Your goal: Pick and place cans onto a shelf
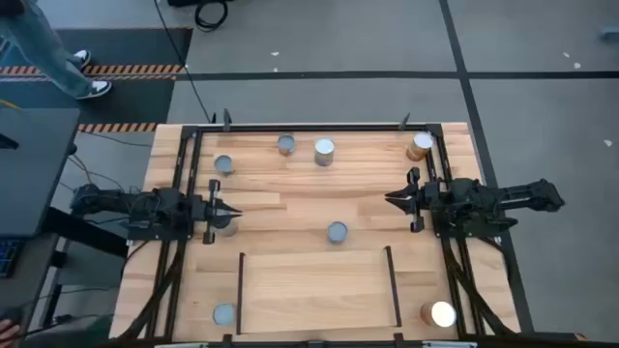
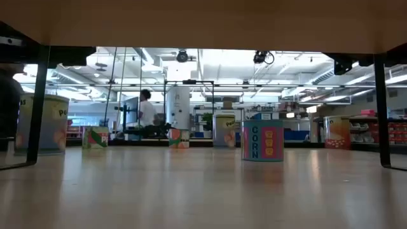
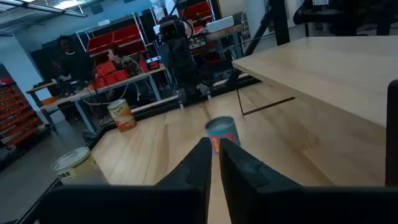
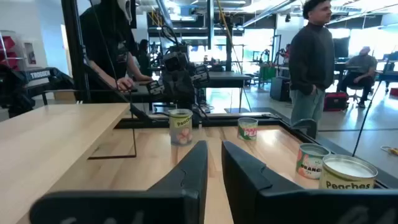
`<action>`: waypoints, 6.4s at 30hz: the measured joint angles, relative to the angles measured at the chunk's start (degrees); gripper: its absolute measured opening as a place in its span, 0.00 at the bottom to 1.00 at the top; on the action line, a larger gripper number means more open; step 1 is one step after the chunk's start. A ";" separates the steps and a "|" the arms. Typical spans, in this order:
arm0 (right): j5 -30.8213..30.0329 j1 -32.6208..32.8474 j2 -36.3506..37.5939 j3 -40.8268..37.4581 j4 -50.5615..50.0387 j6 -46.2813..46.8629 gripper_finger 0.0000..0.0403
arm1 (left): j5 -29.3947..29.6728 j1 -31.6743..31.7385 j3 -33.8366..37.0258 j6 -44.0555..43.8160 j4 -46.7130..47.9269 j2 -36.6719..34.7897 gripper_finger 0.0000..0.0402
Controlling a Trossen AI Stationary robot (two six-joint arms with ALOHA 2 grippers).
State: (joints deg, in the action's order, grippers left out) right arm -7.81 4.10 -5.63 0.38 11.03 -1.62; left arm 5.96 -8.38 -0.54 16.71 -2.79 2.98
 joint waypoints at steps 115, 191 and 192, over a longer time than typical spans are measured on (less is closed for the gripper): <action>-12.28 -0.22 -0.43 3.89 24.16 28.57 0.14 | 0.00 0.00 0.00 -0.01 0.02 0.00 0.10; -16.38 -63.60 -69.45 45.27 -53.22 67.58 0.97 | 0.00 0.00 0.00 -0.02 0.04 0.00 0.10; -16.57 -63.60 -69.74 45.27 -53.10 67.63 0.97 | 0.02 0.01 0.00 -0.02 0.03 0.00 0.10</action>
State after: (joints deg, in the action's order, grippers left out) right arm -24.38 -59.51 -75.37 45.65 -42.08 66.02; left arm 5.97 -8.37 -0.54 16.69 -2.75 2.98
